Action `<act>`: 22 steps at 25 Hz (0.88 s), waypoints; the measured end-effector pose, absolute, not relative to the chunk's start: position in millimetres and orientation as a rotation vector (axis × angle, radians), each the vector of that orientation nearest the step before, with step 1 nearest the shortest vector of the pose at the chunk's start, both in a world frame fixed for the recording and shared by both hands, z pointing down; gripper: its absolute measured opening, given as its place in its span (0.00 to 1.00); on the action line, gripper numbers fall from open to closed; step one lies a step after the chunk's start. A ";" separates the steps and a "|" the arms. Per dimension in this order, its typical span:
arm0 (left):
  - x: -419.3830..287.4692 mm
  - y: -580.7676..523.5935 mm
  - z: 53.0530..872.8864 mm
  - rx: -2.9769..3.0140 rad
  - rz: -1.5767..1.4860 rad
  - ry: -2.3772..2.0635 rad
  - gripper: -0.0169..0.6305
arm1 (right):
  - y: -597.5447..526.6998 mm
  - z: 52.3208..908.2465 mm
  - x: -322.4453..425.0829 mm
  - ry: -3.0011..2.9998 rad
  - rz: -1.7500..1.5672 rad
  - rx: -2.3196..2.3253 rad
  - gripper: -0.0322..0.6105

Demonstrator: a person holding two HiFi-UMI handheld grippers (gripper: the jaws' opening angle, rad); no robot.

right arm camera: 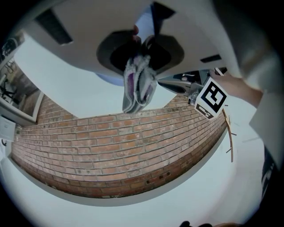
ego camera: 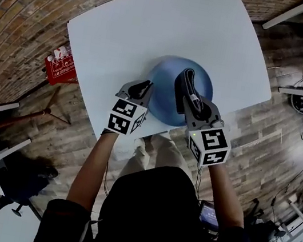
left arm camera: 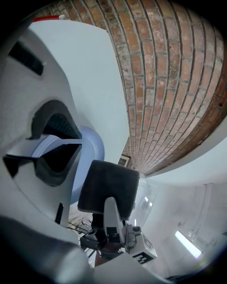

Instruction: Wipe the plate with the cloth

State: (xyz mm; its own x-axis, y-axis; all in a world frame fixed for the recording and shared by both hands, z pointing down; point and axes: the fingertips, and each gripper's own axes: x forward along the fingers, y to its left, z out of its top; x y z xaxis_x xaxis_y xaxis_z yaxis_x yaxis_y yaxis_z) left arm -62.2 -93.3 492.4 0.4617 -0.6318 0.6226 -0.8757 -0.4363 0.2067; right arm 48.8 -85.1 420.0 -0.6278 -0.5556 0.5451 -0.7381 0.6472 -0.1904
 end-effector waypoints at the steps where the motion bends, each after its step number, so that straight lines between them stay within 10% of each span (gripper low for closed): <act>1: -63.6 -96.6 494.3 2.204 0.636 -1.261 0.05 | -85.1 422.9 48.0 -2.422 0.563 1.010 0.13; 22: -72.6 -142.0 529.6 2.188 0.685 -1.239 0.18 | -86.1 459.9 40.1 -2.383 0.619 0.968 0.13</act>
State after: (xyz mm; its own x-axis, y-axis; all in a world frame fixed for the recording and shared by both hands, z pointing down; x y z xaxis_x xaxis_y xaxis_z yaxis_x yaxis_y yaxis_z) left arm -72.6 -142.0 529.6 0.4510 -0.6085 0.6529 -0.8766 -0.4397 0.1957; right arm 40.1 -86.1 459.9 -0.6279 -0.5079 0.5897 -0.7306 0.6458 -0.2217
